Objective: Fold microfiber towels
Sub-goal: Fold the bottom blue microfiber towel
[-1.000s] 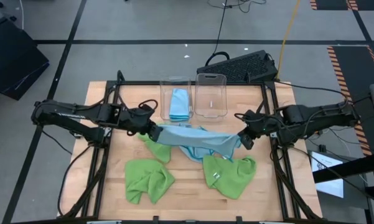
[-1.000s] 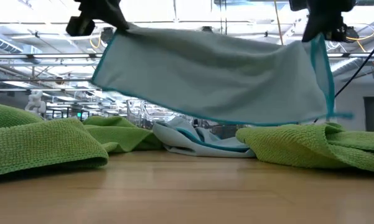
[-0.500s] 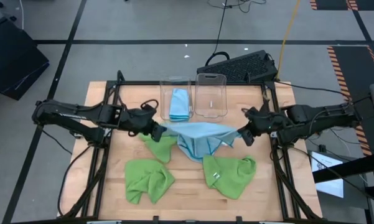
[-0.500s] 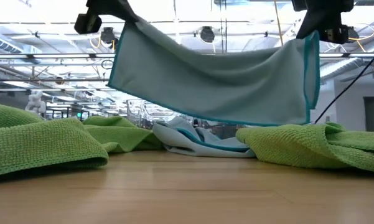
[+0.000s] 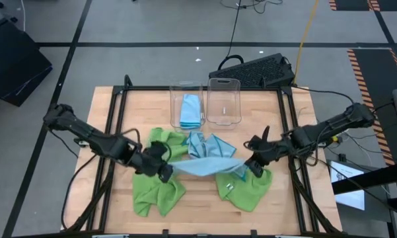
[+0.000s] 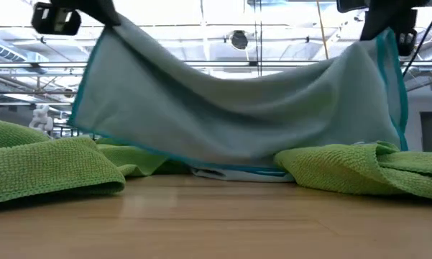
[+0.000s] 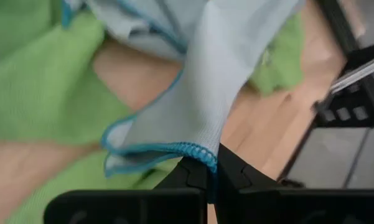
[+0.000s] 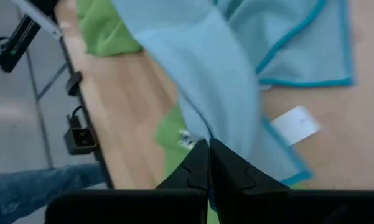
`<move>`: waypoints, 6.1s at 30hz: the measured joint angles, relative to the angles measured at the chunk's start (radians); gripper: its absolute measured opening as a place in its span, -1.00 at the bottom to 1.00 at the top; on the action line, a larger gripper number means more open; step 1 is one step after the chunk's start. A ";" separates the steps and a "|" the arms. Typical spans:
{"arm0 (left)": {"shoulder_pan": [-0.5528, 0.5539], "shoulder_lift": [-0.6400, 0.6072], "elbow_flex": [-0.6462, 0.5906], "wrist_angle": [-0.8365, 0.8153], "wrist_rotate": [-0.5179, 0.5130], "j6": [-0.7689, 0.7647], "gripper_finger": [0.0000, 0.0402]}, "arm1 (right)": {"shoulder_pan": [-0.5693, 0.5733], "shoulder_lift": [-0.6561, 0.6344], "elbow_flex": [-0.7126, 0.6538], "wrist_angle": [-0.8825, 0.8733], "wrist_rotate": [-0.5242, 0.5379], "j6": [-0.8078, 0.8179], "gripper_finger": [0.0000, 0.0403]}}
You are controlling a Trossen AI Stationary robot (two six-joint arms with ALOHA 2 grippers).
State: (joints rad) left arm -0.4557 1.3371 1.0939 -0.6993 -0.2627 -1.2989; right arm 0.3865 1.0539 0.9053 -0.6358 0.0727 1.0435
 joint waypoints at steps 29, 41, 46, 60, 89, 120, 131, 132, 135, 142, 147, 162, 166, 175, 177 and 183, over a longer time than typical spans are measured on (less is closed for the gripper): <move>-0.259 0.053 -0.153 0.148 0.034 -0.268 -0.98 | 0.232 0.337 -0.111 0.521 -0.154 0.280 -1.00; -0.268 0.053 -0.178 0.167 -0.019 -0.245 -0.96 | 0.221 0.350 -0.111 0.520 -0.105 0.331 -0.54; -0.268 0.053 -0.178 0.146 -0.054 -0.221 -0.97 | 0.195 0.320 -0.111 0.519 -0.154 0.367 -0.26; -0.268 0.053 -0.177 0.107 -0.058 -0.222 -0.95 | -0.131 0.365 0.100 0.602 -0.211 0.033 -0.10; -0.335 0.147 -0.176 0.181 0.000 -0.515 -0.98 | -0.351 1.034 0.757 0.546 -0.602 -0.574 0.32; -0.382 0.221 -0.177 0.214 -0.001 -0.677 -0.98 | -0.357 1.354 0.882 0.797 -0.621 -0.772 0.33; -0.379 0.221 -0.177 0.219 0.015 -0.639 -0.96 | -0.369 1.418 0.910 0.743 -0.658 -0.821 0.15; -0.377 0.221 -0.177 0.218 0.015 -0.635 -0.97 | -0.366 1.418 0.908 0.735 -0.658 -0.834 0.10; -0.375 0.221 -0.177 0.220 0.014 -0.622 -0.98 | -0.357 1.418 0.900 0.736 -0.624 -0.863 -0.04; -0.375 0.221 -0.177 0.216 0.000 -0.621 -0.98 | -0.338 1.418 0.899 0.730 -0.597 -0.859 -0.55; -0.375 0.221 -0.177 0.216 0.000 -0.616 -0.96 | -0.332 1.411 0.897 0.728 -0.593 -0.846 -0.93; -0.379 0.221 -0.177 0.204 -0.001 -0.607 -0.98 | -0.334 1.284 0.895 0.535 -0.541 -0.917 -0.78; -0.379 0.221 -0.177 0.204 -0.010 -0.594 -0.98 | -0.332 1.258 0.895 0.472 -0.517 -0.924 -0.67; -0.379 0.221 -0.177 0.204 -0.047 -0.576 -0.98 | -0.305 1.241 0.896 0.627 -0.498 -0.956 -0.32; -0.379 0.221 -0.177 0.209 -0.047 -0.577 -0.98 | -0.305 1.251 0.896 0.651 -0.490 -0.992 -0.21; -0.379 0.221 -0.177 0.220 -0.046 -0.561 -0.98 | -0.322 1.290 0.897 0.687 -0.609 -1.113 -0.03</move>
State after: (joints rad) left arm -0.8345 1.5578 0.9173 -0.4794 -0.3092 -1.8595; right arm 0.0648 2.3443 1.8019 0.0512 -0.5361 -0.0699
